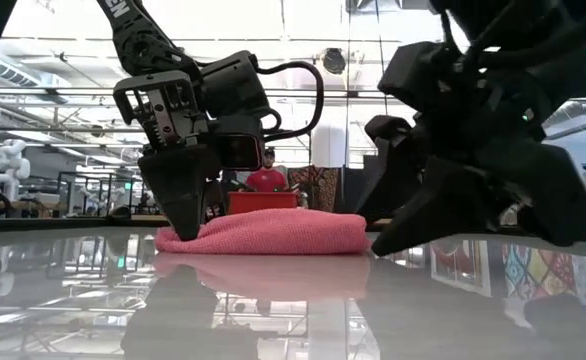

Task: Roll towel
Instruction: Roll the pink microfiber cloth

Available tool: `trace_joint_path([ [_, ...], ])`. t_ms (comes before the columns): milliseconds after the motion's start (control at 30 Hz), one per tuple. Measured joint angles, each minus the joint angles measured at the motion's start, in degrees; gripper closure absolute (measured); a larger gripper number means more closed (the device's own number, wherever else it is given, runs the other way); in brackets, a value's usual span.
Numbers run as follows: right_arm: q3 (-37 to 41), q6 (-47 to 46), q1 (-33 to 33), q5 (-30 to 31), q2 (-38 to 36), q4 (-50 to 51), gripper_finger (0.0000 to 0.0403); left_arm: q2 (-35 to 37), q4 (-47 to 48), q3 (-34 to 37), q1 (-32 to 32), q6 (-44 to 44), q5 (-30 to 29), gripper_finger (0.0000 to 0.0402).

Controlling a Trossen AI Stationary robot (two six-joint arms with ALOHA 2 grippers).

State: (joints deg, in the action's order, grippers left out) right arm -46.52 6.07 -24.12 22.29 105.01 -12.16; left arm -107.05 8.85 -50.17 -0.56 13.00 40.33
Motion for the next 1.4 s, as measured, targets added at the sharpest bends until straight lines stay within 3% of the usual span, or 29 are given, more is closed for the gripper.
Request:
trace_joint_path([
  [267,0.0,-1.6,3.6,-0.2,0.2,0.2,0.0238,0.0,-0.4,0.0,-0.2,0.2,0.6,0.0397],
  [500,0.0,-2.6,5.1,-4.6,0.2,0.2,0.0274,0.0,-0.3,-0.5,-0.2,0.2,0.7,0.0397],
  [900,0.0,-12.0,5.1,-8.5,0.2,0.0,0.0395,0.4,-0.4,-1.3,-1.2,0.2,0.2,0.0390],
  [1267,0.0,-34.3,6.1,-17.9,0.1,-0.5,0.0402,8.9,-0.1,-1.2,-2.4,0.0,-1.0,0.0223],
  [1400,0.0,-39.8,5.7,-19.3,0.1,-0.6,0.0402,13.2,0.5,-1.3,-0.9,-2.7,-3.8,0.0201],
])
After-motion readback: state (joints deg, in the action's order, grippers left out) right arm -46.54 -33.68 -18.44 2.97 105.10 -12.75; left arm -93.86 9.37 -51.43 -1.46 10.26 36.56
